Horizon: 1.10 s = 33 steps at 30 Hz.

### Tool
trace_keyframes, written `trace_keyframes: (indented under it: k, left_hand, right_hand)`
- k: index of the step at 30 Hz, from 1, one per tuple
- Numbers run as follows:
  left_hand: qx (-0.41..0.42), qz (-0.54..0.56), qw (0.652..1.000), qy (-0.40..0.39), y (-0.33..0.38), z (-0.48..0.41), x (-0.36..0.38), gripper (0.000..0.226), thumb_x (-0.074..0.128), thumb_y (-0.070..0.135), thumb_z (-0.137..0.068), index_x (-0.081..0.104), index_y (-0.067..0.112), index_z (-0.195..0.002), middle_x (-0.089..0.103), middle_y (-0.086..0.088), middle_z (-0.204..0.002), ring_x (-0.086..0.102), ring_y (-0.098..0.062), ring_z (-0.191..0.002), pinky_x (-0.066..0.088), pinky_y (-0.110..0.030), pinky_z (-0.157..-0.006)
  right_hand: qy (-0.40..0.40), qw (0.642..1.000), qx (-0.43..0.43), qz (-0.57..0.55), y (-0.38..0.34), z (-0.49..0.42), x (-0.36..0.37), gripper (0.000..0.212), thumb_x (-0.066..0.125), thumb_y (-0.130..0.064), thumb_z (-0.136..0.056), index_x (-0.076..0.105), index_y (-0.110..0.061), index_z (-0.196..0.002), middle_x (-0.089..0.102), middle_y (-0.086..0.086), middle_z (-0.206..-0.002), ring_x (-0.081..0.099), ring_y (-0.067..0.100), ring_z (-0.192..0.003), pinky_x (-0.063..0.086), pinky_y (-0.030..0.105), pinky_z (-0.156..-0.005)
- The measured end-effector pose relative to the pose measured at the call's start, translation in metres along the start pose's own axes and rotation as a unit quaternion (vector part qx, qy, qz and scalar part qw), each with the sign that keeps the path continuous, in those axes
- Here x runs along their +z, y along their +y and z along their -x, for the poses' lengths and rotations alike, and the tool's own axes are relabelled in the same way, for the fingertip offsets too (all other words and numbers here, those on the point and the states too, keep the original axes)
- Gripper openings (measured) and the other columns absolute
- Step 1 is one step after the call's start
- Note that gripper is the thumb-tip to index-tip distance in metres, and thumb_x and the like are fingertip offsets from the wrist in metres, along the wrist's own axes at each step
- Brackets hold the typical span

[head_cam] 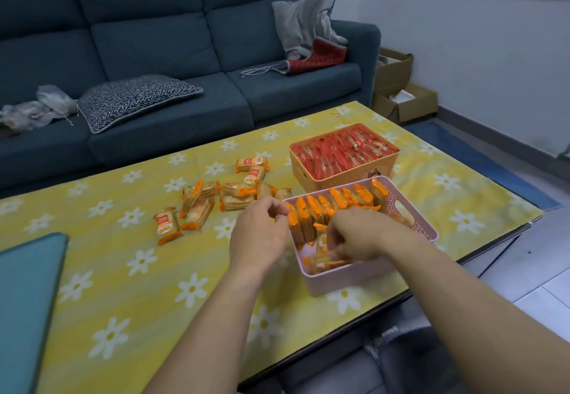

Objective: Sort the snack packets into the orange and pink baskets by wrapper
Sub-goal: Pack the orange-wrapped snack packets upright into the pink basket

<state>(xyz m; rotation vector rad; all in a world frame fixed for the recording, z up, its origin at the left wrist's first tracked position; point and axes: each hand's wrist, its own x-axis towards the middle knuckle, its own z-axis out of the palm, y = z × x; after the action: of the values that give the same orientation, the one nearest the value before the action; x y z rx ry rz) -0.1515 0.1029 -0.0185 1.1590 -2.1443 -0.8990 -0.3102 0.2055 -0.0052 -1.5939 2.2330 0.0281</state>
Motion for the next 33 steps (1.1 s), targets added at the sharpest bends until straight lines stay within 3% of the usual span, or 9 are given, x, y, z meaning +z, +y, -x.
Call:
trace_keyframes:
  k: [3, 6, 9, 13, 17, 21, 25, 28, 33]
  left_hand:
    - [0.011, 0.06, 0.996, -0.063, 0.002, 0.006, -0.005, 0.016, 0.064, 0.015, -0.09, 0.07, 0.029, -0.095, 0.069, 0.014, -0.093, 0.06, -0.013, -0.074, 0.046, -0.029, -0.066]
    - [0.025, 0.164, 0.972, -0.167, 0.01, 0.012, -0.007, 0.032, 0.07, 0.014, -0.086, 0.069, 0.029, -0.115, 0.068, 0.007, -0.101, 0.064, -0.008, -0.08, 0.05, -0.015, -0.069]
    - [0.074, 0.14, 0.973, -0.169, 0.006, 0.01, -0.006, 0.036, 0.07, 0.012, -0.086, 0.068, 0.037, -0.111, 0.066, -0.002, -0.105, 0.062, -0.014, -0.075, 0.054, -0.026, -0.069]
    - [0.06, 0.08, 0.989, -0.105, 0.0, 0.004, -0.009, 0.03, 0.069, 0.016, -0.089, 0.065, 0.038, -0.109, 0.064, 0.002, -0.091, 0.056, -0.012, -0.062, 0.05, -0.029, -0.065]
    - [0.027, 0.056, 0.997, -0.045, 0.003, 0.004, -0.011, 0.019, 0.068, 0.03, -0.087, 0.06, 0.038, -0.101, 0.058, 0.005, -0.073, 0.054, -0.015, -0.064, 0.047, -0.037, -0.063]
    - [0.024, 0.027, 0.999, -0.027, 0.001, 0.003, -0.005, 0.015, 0.071, 0.037, -0.083, 0.06, 0.032, -0.091, 0.054, 0.007, -0.061, 0.05, -0.013, -0.057, 0.041, -0.034, -0.056]
    - [0.014, -0.01, 0.999, -0.04, 0.001, 0.001, 0.002, 0.031, 0.073, 0.045, -0.078, 0.054, 0.036, -0.101, 0.057, 0.009, -0.066, 0.057, -0.014, -0.064, 0.04, -0.033, -0.055]
    - [-0.001, -0.036, 0.999, -0.039, -0.002, -0.002, 0.006, 0.043, 0.071, 0.056, -0.072, 0.051, 0.033, -0.102, 0.063, 0.006, -0.077, 0.063, -0.021, -0.077, 0.046, -0.036, -0.061]
    - [-0.023, -0.119, 0.99, -0.069, 0.001, -0.002, 0.013, 0.042, 0.074, 0.063, -0.073, 0.054, 0.031, -0.093, 0.068, 0.008, -0.09, 0.065, -0.022, -0.09, 0.048, -0.035, -0.066]
  right_hand:
    - [0.066, 0.995, -0.022, -0.074, 0.01, 0.009, -0.015, 0.002, 0.073, -0.026, -0.089, 0.074, -0.025, -0.088, 0.07, -0.008, -0.086, 0.062, 0.01, -0.08, 0.045, 0.024, -0.065]
    - [0.116, 0.959, -0.048, -0.252, 0.019, 0.012, -0.016, 0.004, 0.073, -0.023, -0.09, 0.075, -0.021, -0.092, 0.069, -0.007, -0.083, 0.059, 0.001, -0.072, 0.044, 0.022, -0.065]
    - [0.124, 0.937, -0.046, -0.324, 0.019, 0.005, -0.01, 0.007, 0.073, -0.018, -0.09, 0.078, -0.017, -0.095, 0.07, -0.006, -0.079, 0.058, -0.003, -0.068, 0.044, 0.019, -0.064]
    - [0.207, 0.954, 0.02, -0.216, 0.013, -0.005, -0.004, 0.014, 0.064, -0.017, -0.093, 0.076, -0.021, -0.096, 0.074, -0.005, -0.089, 0.068, 0.011, -0.083, 0.053, 0.03, -0.074]
    - [0.152, 0.985, 0.038, -0.075, -0.01, -0.003, 0.009, 0.022, 0.064, -0.022, -0.086, 0.069, -0.023, -0.107, 0.071, 0.004, -0.108, 0.066, 0.029, -0.102, 0.056, 0.04, -0.079]
    - [0.12, 0.989, 0.072, 0.04, -0.03, -0.006, 0.021, 0.032, 0.063, -0.025, -0.089, 0.056, -0.017, -0.119, 0.064, 0.009, -0.118, 0.065, 0.035, -0.108, 0.044, 0.037, -0.072]
    - [0.088, 0.992, 0.066, 0.058, -0.035, -0.007, 0.023, 0.031, 0.059, -0.019, -0.093, 0.057, -0.016, -0.124, 0.059, 0.008, -0.127, 0.063, 0.034, -0.113, 0.048, 0.04, -0.078]
    - [0.07, 0.996, 0.045, 0.044, -0.031, -0.002, 0.014, 0.032, 0.061, -0.017, -0.088, 0.063, -0.023, -0.119, 0.06, 0.006, -0.122, 0.064, 0.032, -0.109, 0.05, 0.039, -0.075]
    - [0.171, 0.985, 0.018, -0.015, -0.016, 0.006, 0.0, 0.029, 0.06, -0.013, -0.086, 0.064, -0.035, -0.104, 0.048, -0.001, -0.11, 0.063, 0.031, -0.097, 0.055, 0.042, -0.073]
